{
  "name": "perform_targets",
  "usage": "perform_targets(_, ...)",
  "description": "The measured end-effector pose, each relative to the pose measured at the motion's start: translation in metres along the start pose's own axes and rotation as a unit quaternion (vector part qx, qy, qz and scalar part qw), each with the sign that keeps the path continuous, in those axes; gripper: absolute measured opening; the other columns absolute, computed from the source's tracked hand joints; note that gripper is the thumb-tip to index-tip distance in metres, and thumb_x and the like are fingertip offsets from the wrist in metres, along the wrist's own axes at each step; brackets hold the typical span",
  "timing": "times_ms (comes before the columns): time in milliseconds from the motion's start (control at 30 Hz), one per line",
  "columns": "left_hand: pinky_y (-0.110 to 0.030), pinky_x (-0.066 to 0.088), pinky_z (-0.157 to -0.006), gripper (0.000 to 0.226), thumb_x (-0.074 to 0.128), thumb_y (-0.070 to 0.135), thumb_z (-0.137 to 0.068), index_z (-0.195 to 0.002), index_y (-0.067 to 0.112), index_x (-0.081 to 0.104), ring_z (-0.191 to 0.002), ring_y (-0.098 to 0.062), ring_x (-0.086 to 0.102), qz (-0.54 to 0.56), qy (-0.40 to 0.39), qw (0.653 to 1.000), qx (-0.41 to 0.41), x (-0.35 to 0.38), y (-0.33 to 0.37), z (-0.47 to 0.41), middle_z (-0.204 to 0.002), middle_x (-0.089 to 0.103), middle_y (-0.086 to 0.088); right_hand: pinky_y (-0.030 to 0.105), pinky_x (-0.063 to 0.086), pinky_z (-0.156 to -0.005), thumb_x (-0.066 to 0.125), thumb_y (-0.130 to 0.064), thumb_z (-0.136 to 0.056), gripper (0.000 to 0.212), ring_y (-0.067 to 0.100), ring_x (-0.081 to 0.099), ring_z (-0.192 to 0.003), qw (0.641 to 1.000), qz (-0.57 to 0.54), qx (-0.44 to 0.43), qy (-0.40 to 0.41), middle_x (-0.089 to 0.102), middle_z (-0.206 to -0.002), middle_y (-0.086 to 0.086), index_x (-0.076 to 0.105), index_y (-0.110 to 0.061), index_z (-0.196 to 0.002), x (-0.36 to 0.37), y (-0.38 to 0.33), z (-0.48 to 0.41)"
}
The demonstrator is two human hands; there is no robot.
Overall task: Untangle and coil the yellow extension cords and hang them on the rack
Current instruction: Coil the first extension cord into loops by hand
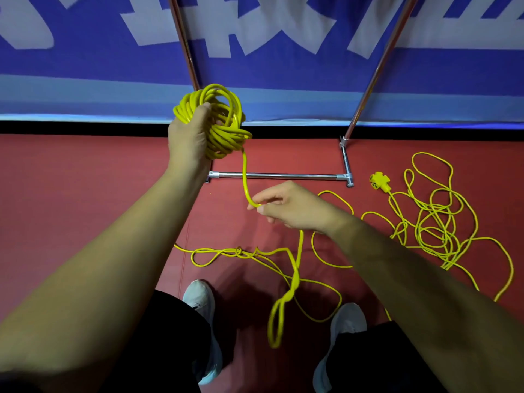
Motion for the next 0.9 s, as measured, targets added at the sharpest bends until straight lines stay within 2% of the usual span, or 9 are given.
perform_targets(133,-0.036,0.049,-0.068,0.007,0.057,0.008,-0.079,-0.079,0.002,0.061,-0.062,-0.025,0.063,-0.028,-0.061,0.995,-0.071,0.006,-0.010,0.006,-0.068,0.062,-0.012,0.020,0.040,-0.059,0.058,-0.003,-0.092,0.022,0.001,0.051,-0.055,0.999,0.021,-0.032,-0.011,0.056,-0.057,-0.002,0.074,-0.008,-0.107,-0.001,-0.007,0.001)
perform_targets(300,-0.042,0.054,-0.062,0.038,0.063,0.011,-0.078,-0.104,-0.016,0.055,-0.063,-0.033,0.067,-0.196,-0.189,0.959,-0.074,0.017,-0.024,0.020,-0.084,0.057,-0.024,0.008,0.032,-0.048,0.058,-0.001,-0.093,0.023,-0.001,0.048,-0.043,0.999,0.017,-0.036,-0.020,0.059,-0.062,0.007,0.072,-0.005,-0.110,-0.015,-0.018,0.008)
perform_targets(333,-0.038,0.057,-0.058,0.033,0.065,0.009,-0.082,-0.103,-0.014,0.054,-0.061,-0.030,0.067,-0.228,-0.217,0.947,-0.070,0.020,-0.026,0.023,-0.083,0.057,-0.022,0.008,0.031,-0.045,0.058,0.001,-0.092,0.024,-0.001,0.047,-0.041,0.999,0.013,-0.037,-0.021,0.060,-0.063,0.009,0.072,-0.003,-0.112,-0.019,-0.020,0.010)
perform_targets(400,-0.023,0.046,-0.045,0.021,0.066,0.009,-0.089,-0.100,-0.003,0.053,-0.048,-0.014,0.060,-0.303,-0.262,0.914,-0.062,0.022,-0.030,0.029,-0.073,0.056,-0.014,0.008,0.032,-0.043,0.058,0.004,-0.092,0.026,-0.001,0.047,-0.039,0.999,0.005,-0.043,-0.025,0.062,-0.067,0.013,0.070,0.001,-0.114,-0.027,-0.023,0.014)
perform_targets(500,-0.020,0.034,-0.038,0.030,0.069,0.022,-0.084,-0.096,0.002,0.050,-0.037,-0.009,0.046,-0.378,-0.331,0.862,-0.068,0.026,-0.038,0.040,-0.059,0.049,-0.004,0.008,0.032,-0.047,0.060,0.002,-0.091,0.024,-0.001,0.046,-0.044,0.997,0.029,-0.052,-0.044,0.067,-0.068,0.010,0.072,-0.001,-0.111,-0.036,-0.024,0.016)
perform_targets(633,-0.021,0.033,-0.039,0.018,0.064,0.017,-0.077,-0.085,0.012,0.049,-0.041,-0.016,0.045,-0.409,-0.422,0.801,-0.111,0.031,-0.040,0.054,-0.056,0.051,-0.006,0.015,0.036,-0.050,0.063,0.003,-0.088,0.019,0.000,0.047,-0.048,0.998,0.035,-0.042,-0.020,0.066,-0.062,0.007,0.075,-0.003,-0.102,-0.047,-0.021,0.015)
perform_targets(733,-0.021,0.032,-0.041,0.015,0.056,0.013,-0.064,-0.076,0.014,0.048,-0.038,-0.014,0.043,-0.426,-0.439,0.773,-0.166,0.032,-0.041,0.060,-0.047,0.051,0.003,0.009,0.035,-0.045,0.062,0.007,-0.088,0.015,-0.002,0.050,-0.043,0.999,-0.009,-0.031,-0.004,0.063,-0.063,0.012,0.069,0.005,-0.101,-0.053,-0.023,0.017)
perform_targets(833,-0.015,0.032,-0.037,0.012,0.063,0.010,-0.078,-0.080,0.011,0.052,-0.035,-0.006,0.046,-0.395,-0.458,0.767,-0.216,0.034,-0.039,0.066,-0.049,0.057,0.006,0.012,0.035,-0.041,0.069,0.001,-0.086,0.010,0.001,0.049,-0.040,0.999,-0.026,-0.019,0.036,0.064,-0.062,0.014,0.061,-0.001,-0.092,-0.059,-0.022,0.016)
perform_targets(900,-0.016,0.040,-0.041,0.015,0.062,0.020,-0.091,-0.088,0.007,0.056,-0.044,-0.010,0.056,-0.369,-0.459,0.769,-0.249,0.031,-0.040,0.068,-0.060,0.063,-0.002,0.018,0.032,-0.039,0.073,-0.008,-0.085,0.016,0.008,0.045,-0.038,0.996,-0.020,-0.015,0.091,0.064,-0.057,0.012,0.057,-0.008,-0.085,-0.067,-0.017,0.014)
Point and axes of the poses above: each hand's wrist, its own z-axis away from the middle knuckle, its own x-axis out of the palm, y = z × x, the point moved 3 cm from there along -z, towards the middle knuckle
